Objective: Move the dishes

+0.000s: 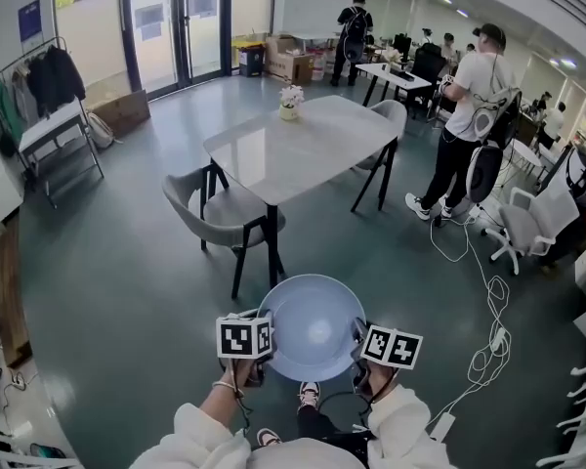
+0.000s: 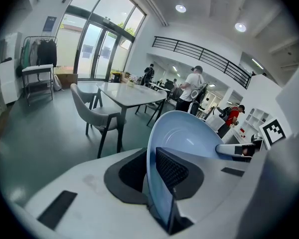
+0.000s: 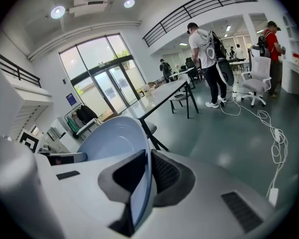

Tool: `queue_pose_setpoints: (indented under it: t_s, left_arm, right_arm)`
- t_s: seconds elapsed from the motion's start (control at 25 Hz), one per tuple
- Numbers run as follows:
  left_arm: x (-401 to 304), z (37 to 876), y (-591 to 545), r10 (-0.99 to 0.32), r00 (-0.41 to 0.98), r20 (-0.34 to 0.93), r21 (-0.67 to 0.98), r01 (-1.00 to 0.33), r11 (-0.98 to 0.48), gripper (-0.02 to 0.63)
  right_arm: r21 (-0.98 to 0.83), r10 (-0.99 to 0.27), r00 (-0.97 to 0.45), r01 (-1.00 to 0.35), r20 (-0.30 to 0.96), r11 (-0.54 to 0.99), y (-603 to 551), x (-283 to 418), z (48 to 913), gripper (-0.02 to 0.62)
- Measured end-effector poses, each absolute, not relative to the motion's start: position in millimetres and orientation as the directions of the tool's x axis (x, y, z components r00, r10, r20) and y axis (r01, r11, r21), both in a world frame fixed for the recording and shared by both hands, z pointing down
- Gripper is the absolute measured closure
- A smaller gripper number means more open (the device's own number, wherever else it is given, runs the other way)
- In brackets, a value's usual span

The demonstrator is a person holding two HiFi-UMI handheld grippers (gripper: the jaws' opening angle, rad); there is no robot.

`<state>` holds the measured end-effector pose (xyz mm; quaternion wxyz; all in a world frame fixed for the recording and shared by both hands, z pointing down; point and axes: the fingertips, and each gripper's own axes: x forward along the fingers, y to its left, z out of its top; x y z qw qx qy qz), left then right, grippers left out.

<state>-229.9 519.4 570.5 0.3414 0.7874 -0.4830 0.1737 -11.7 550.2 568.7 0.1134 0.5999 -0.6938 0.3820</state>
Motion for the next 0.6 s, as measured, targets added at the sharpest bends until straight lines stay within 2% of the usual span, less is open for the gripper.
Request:
queue_pose_setpoints:
  t_s: [0.6]
  left_arm:
    - [-172.3, 553.8, 390.1, -0.653, 0.463, 0.599, 0.359, -0.885, -0.298, 0.565]
  right_arm:
    - [-0.405, -0.754, -0.281, -0.914, 0.593, 0.022, 415.1, 46.4, 551.6, 0.511]
